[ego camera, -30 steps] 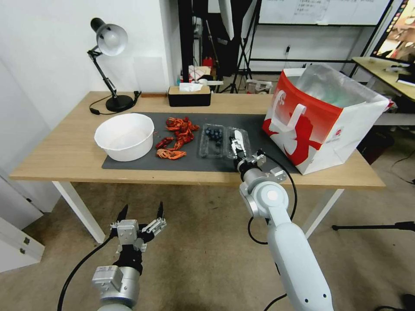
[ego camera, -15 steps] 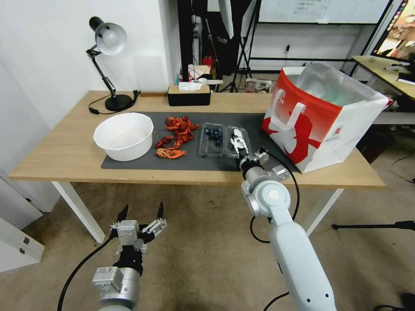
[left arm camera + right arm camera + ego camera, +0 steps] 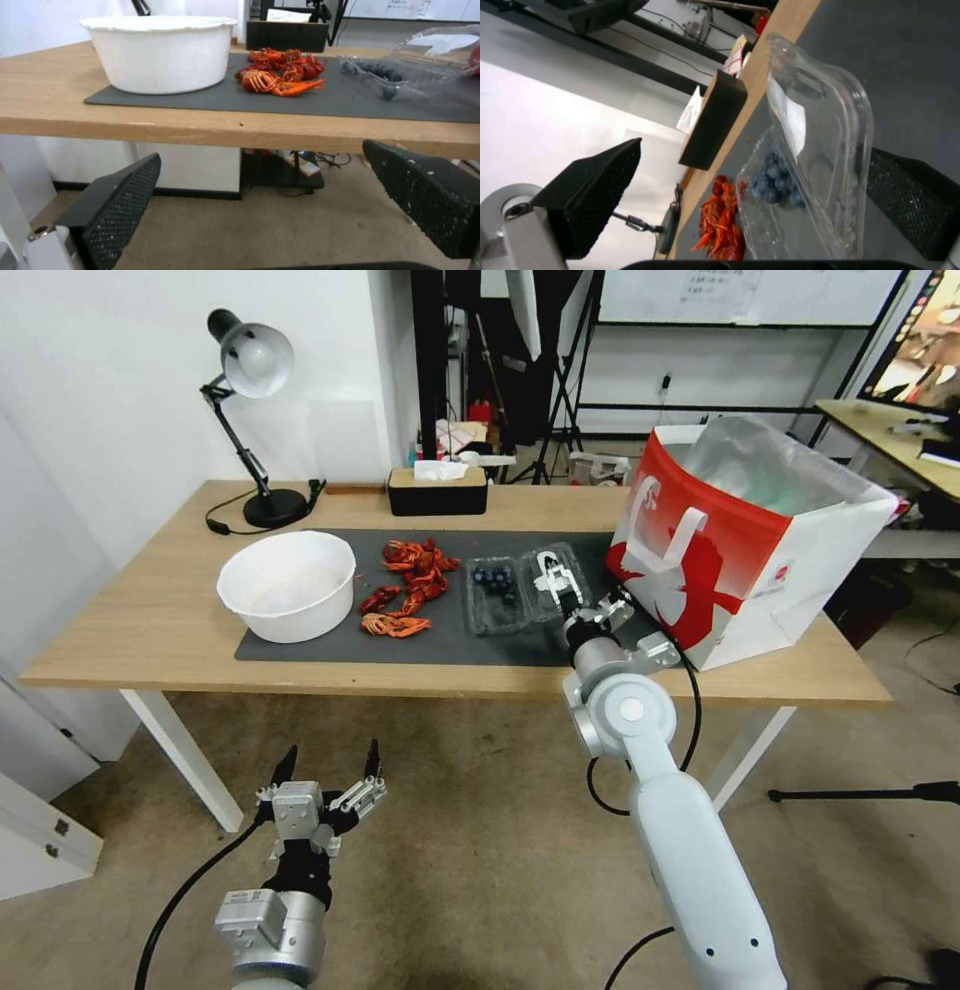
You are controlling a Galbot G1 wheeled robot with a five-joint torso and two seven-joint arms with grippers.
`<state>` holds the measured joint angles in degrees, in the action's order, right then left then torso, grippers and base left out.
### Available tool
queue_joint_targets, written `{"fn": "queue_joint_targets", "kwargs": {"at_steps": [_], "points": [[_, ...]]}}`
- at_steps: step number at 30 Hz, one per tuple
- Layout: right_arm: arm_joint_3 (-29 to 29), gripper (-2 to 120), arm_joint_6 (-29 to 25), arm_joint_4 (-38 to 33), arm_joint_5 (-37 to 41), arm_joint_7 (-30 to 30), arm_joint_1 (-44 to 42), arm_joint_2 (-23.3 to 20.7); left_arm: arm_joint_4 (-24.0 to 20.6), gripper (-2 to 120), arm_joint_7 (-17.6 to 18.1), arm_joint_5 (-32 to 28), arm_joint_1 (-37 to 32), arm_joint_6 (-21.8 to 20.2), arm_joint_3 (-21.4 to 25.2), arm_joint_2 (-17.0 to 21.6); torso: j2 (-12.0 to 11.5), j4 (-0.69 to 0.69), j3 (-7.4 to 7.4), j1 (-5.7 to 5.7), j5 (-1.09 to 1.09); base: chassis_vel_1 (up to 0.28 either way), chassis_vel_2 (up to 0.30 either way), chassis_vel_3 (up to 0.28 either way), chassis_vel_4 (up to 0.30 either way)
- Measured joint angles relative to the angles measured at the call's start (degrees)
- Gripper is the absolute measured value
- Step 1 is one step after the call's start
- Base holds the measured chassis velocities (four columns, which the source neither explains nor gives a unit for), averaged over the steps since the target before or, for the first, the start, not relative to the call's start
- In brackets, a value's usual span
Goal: Close the takeout container lid, then place the container into the takeout bag.
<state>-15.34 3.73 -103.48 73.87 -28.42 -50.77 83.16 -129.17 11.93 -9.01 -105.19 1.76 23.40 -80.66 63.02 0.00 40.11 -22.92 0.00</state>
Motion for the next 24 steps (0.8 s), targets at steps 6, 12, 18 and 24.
{"fn": "queue_joint_targets", "kwargs": {"at_steps": [6, 12, 18, 24], "points": [[0.5, 100, 0.8, 0.9, -4.0, 1.6, 0.5, -1.2, 0.2, 100, 0.1, 0.2, 0.0, 0.2, -0.1, -0.2, 0.0, 0.00, 0.00, 0.00, 0.00, 0.000, 0.000, 0.000, 0.000], [1.2, 100, 1.5, 2.1, -8.9, 5.1, 0.4, -2.7, 0.5, 100, 0.2, 0.6, 0.0, 0.4, -0.4, -0.2, 0.0, 0.00, 0.00, 0.00, 0.00, 0.000, 0.000, 0.000, 0.000], [1.8, 100, 1.7, 3.0, -13.8, 7.6, -0.2, -3.4, 0.8, 100, 0.3, 0.9, 0.0, 0.7, -0.6, -0.2, 0.0, 0.00, 0.00, 0.00, 0.00, 0.000, 0.000, 0.000, 0.000], [2.5, 100, 2.4, 3.7, -18.0, 11.2, -0.4, -4.1, 1.1, 100, 0.4, 1.3, -0.1, 1.1, -0.7, -0.4, 0.0, 0.00, 0.00, 0.01, 0.00, 0.000, 0.000, 0.000, 0.000]]}}
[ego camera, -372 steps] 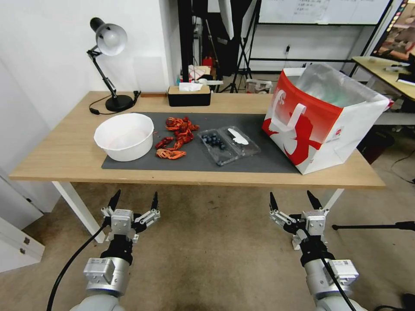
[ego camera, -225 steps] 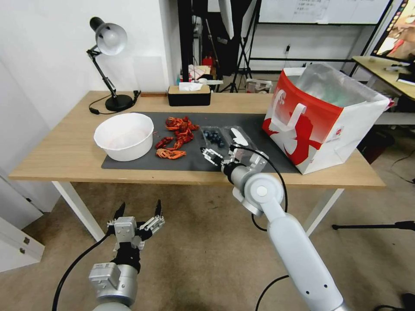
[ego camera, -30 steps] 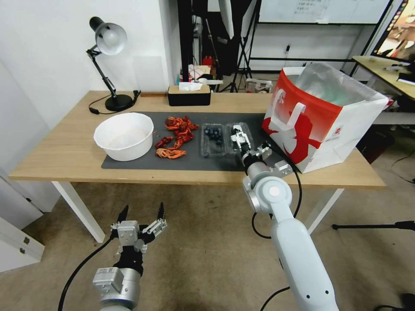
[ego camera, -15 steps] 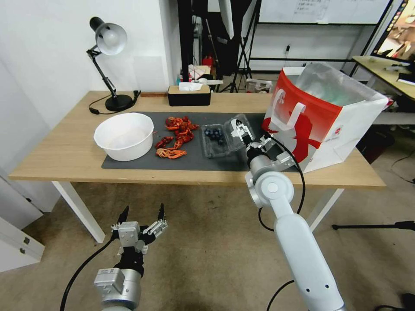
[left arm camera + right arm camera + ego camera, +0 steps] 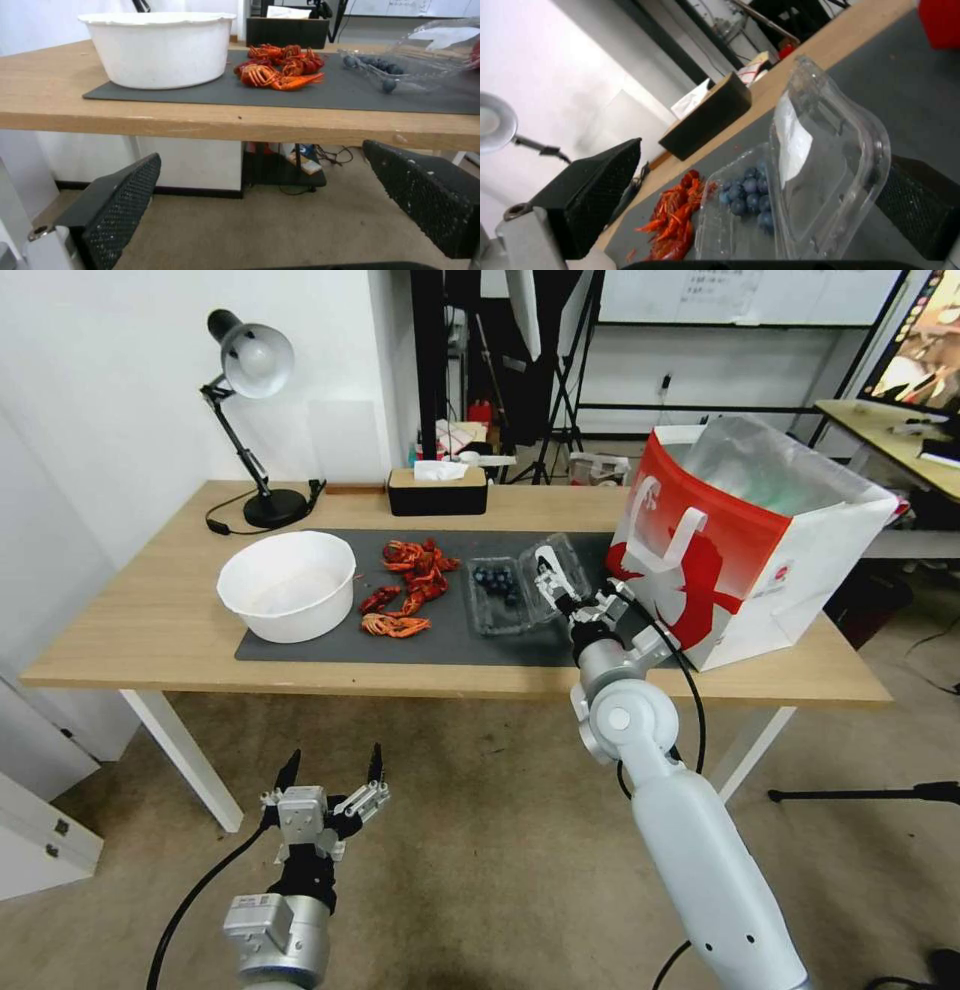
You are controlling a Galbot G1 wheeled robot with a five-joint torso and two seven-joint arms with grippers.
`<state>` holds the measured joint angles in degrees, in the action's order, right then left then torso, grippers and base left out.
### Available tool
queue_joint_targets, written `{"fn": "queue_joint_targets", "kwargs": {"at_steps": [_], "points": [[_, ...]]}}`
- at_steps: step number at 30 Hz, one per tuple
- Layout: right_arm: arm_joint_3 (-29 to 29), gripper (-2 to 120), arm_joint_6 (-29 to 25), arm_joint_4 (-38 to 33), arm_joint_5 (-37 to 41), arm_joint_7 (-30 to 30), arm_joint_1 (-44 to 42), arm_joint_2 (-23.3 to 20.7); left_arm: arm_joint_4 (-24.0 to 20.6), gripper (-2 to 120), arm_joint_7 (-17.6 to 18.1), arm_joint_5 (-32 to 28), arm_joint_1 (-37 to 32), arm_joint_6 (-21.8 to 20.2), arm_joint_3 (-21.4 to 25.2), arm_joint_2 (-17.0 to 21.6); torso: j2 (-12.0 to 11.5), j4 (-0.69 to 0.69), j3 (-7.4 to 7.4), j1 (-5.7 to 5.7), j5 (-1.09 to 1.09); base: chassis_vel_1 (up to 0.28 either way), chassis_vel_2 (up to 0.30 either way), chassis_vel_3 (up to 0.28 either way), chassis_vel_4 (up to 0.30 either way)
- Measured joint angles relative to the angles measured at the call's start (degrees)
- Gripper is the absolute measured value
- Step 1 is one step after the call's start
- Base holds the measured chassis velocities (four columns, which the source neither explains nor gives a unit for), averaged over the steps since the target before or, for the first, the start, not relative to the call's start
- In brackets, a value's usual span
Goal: Close the takeout container lid, then place the container into the takeout bag.
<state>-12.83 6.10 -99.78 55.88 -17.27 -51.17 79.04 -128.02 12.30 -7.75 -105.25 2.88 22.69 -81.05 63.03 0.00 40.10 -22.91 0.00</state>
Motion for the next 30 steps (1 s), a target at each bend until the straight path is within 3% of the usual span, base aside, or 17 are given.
{"fn": "queue_joint_targets", "kwargs": {"at_steps": [30], "points": [[3.6, 100, 1.9, 3.3, -3.4, 7.5, 4.8, -2.1, 0.8, 100, 0.2, 0.4, 0.1, 0.8, -0.1, -0.4, 0.0, 0.00, 0.00, 0.00, -0.01, 0.000, 0.000, 0.000, 0.000]]}}
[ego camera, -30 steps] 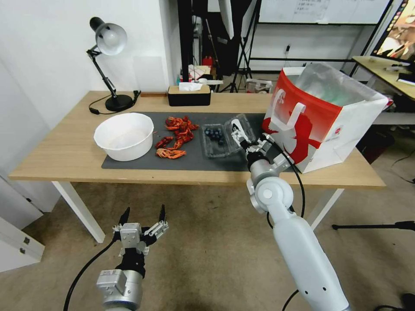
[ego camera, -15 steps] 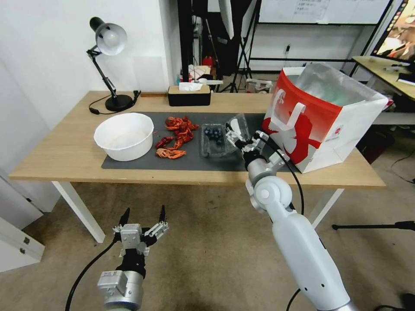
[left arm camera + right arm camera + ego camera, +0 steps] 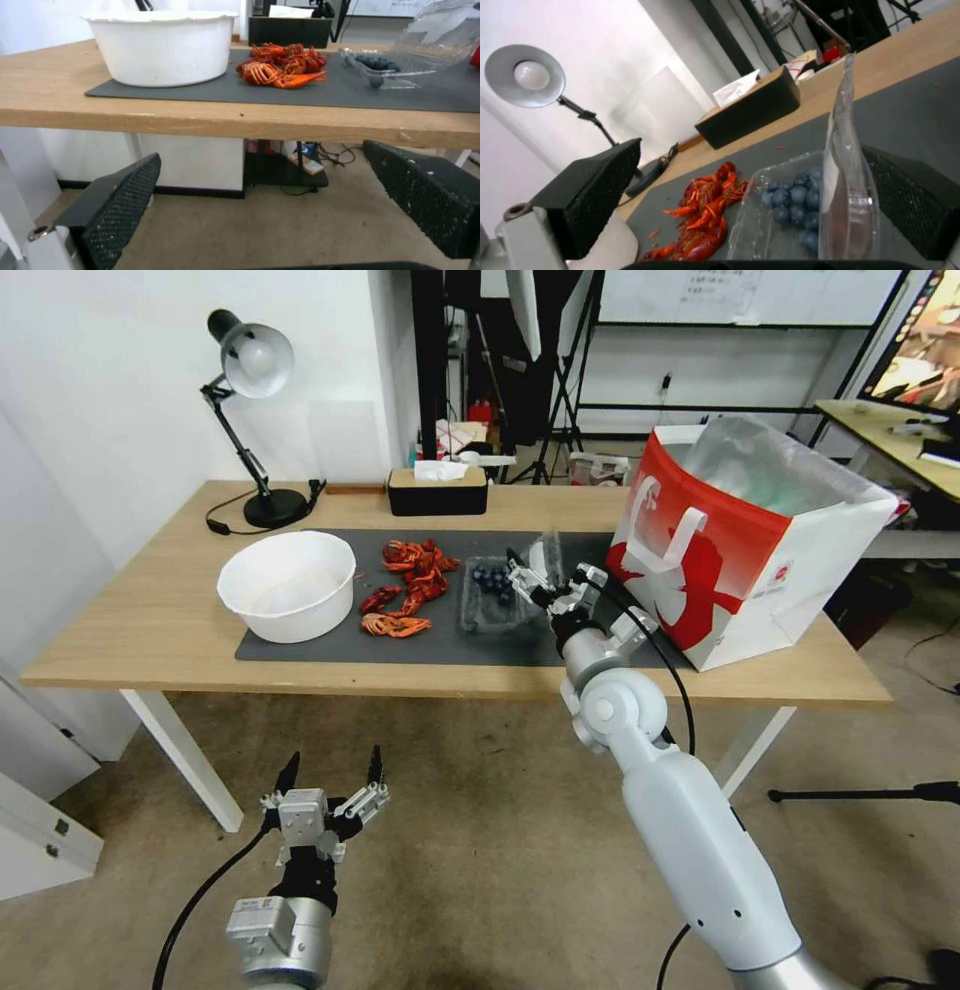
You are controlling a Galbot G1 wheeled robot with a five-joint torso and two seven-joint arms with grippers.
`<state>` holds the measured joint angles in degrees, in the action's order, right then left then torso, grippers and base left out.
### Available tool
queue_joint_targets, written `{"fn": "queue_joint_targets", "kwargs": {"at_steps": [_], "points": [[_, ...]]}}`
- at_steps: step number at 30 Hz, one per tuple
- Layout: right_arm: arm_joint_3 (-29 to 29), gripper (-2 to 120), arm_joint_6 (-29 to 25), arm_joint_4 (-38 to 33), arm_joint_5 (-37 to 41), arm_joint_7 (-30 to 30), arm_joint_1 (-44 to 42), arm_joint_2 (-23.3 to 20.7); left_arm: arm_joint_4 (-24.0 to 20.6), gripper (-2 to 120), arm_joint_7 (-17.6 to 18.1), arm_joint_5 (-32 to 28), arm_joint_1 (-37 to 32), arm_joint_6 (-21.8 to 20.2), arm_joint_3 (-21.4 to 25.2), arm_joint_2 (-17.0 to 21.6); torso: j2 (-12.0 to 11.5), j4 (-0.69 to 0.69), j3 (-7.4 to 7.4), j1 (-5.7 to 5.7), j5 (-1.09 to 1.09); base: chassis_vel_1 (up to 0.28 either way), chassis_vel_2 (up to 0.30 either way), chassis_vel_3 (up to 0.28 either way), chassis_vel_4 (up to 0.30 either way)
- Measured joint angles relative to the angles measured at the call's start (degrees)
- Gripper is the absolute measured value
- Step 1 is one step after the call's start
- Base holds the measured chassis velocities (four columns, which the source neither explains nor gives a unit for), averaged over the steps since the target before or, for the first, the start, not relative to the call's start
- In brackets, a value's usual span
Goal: Close the takeout container lid, then place the container into the takeout bag.
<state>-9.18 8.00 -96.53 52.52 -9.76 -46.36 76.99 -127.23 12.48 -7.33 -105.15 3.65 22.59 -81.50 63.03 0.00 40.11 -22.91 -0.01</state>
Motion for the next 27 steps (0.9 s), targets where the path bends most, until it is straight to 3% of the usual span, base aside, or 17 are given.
{"fn": "queue_joint_targets", "kwargs": {"at_steps": [27], "points": [[5.5, 100, 5.7, 5.3, 0.3, 7.3, 6.8, -3.1, 0.6, 100, 0.0, 0.1, 0.1, 0.5, 0.0, -0.1, 0.0, 0.00, 0.00, -0.01, 0.00, 0.000, 0.000, 0.000, 0.000]]}}
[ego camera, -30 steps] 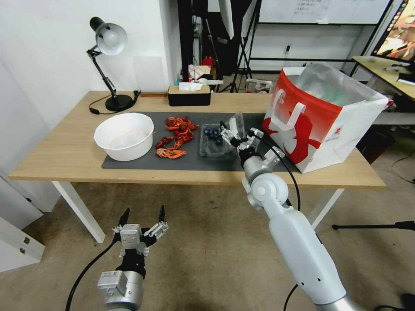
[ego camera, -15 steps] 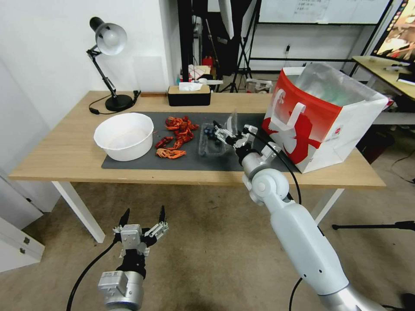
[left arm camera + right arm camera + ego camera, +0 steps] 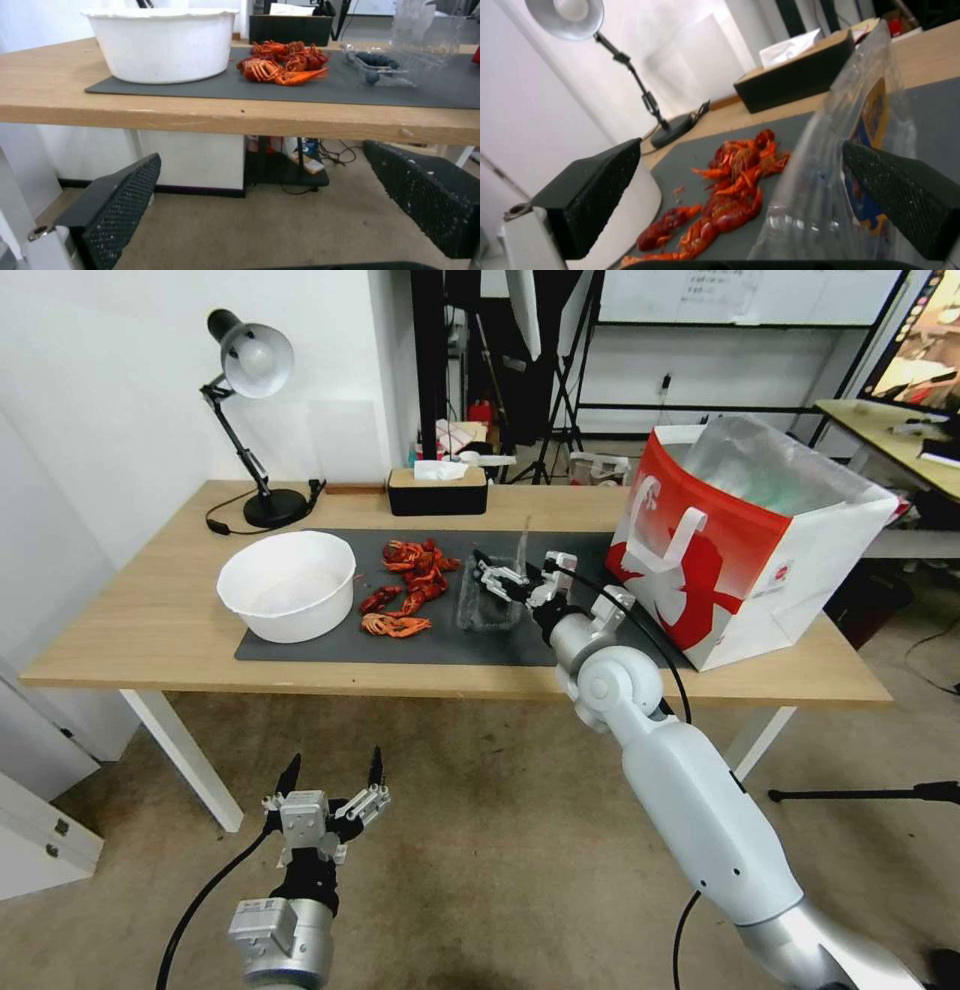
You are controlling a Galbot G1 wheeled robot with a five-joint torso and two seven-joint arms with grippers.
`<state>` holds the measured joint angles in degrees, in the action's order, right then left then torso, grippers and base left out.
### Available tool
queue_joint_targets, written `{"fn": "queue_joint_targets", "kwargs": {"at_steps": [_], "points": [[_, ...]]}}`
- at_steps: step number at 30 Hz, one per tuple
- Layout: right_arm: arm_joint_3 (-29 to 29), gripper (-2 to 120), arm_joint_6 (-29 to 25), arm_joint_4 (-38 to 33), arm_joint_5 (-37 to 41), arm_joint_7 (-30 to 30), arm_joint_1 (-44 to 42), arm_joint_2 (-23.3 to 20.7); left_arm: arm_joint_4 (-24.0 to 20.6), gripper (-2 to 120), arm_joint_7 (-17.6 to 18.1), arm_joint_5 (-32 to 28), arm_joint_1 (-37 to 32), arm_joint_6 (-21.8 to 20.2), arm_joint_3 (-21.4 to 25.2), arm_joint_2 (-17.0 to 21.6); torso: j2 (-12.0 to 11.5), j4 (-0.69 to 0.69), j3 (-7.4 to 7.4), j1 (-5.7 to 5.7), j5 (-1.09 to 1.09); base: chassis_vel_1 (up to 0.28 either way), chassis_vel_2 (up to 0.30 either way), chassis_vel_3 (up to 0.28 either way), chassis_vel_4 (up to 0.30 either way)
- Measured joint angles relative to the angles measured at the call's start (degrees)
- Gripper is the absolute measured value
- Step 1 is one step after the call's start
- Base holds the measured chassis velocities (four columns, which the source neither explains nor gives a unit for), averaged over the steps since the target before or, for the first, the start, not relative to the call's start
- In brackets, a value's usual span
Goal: Close the takeout container lid, then place the container into the takeout bag.
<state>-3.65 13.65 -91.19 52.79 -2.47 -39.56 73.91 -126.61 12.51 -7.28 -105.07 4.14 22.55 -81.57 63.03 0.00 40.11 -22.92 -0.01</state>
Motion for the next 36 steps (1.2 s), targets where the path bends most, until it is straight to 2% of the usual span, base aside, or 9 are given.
{"fn": "queue_joint_targets", "kwargs": {"at_steps": [8, 20, 28, 31, 36], "points": [[1.8, 100, 1.6, 1.8, 0.5, 0.4, 1.7, 0.0, 0.3, 100, 0.0, -0.1, 0.1, 0.1, 0.0, 0.0, 0.0, 0.00, 0.00, 0.00, 0.00, 0.000, 0.000, 0.000, 0.000], [1.9, 100, 9.1, 2.2, 4.2, -0.5, 3.1, -0.4, 0.5, 100, 0.0, -0.1, 0.2, 0.3, -0.1, 0.0, 0.0, 0.00, 0.00, 0.00, 0.01, 0.000, 0.000, 0.000, 0.000], [0.9, 100, 13.6, 2.1, 11.1, -4.1, 4.3, -0.2, 0.7, 100, 0.0, 0.0, 0.1, 0.4, -0.3, -0.2, 0.0, 0.00, 0.00, 0.00, 0.00, 0.000, 0.000, 0.000, 0.000], [0.6, 100, 15.2, 2.1, 15.1, -7.3, 4.9, 0.1, 0.7, 100, -0.1, 0.1, 0.0, 0.5, -0.4, -0.2, 0.0, 0.00, 0.00, 0.00, 0.00, 0.000, 0.000, 0.000, 0.000], [0.4, 100, 16.0, 2.5, 16.3, -8.8, 5.2, 0.1, 0.7, 100, -0.1, 0.1, -0.1, 0.5, -0.4, 0.0, 0.0, 0.00, 0.00, 0.00, 0.01, 0.000, 0.000, 0.000, 0.000]]}}
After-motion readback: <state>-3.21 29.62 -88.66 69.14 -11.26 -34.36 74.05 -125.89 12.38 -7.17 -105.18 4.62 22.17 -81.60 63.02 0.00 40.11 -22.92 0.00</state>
